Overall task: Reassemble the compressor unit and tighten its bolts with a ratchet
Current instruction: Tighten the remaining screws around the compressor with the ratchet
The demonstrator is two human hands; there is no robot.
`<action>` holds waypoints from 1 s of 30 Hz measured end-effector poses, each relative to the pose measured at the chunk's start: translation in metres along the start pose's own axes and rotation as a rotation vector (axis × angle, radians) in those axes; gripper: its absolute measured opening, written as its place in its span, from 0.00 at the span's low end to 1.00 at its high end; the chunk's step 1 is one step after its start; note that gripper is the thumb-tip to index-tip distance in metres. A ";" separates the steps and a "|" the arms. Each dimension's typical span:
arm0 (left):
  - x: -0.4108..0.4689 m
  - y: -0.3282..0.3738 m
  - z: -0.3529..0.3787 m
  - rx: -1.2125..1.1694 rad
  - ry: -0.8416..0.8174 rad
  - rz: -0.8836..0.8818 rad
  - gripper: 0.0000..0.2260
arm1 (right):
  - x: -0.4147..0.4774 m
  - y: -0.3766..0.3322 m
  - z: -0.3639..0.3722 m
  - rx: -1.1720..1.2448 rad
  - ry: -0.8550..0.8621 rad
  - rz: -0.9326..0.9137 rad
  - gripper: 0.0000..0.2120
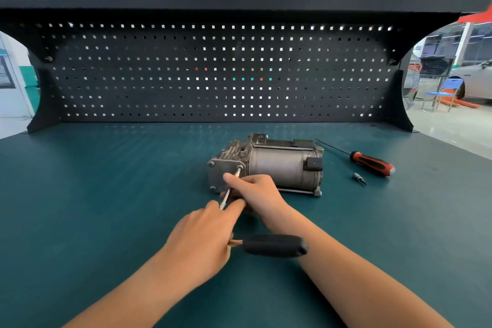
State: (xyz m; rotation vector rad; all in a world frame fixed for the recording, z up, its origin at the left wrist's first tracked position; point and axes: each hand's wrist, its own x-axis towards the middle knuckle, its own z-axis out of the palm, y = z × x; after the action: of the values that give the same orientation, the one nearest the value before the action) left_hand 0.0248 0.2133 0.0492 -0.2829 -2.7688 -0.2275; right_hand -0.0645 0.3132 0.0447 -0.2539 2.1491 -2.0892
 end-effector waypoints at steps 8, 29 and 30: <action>0.000 0.013 -0.007 -2.194 -0.014 -0.817 0.06 | 0.004 0.000 -0.004 0.286 -0.134 0.166 0.10; 0.001 0.000 0.003 -0.518 0.045 -0.273 0.21 | -0.002 -0.005 0.001 0.108 -0.021 0.081 0.12; -0.001 0.004 0.000 -0.909 0.029 -0.410 0.15 | -0.002 -0.007 0.001 0.176 -0.049 0.128 0.10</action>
State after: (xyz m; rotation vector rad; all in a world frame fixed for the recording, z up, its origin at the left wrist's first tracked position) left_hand 0.0269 0.2170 0.0493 0.0880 -2.4727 -1.5652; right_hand -0.0626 0.3124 0.0513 -0.1431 1.8872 -2.1581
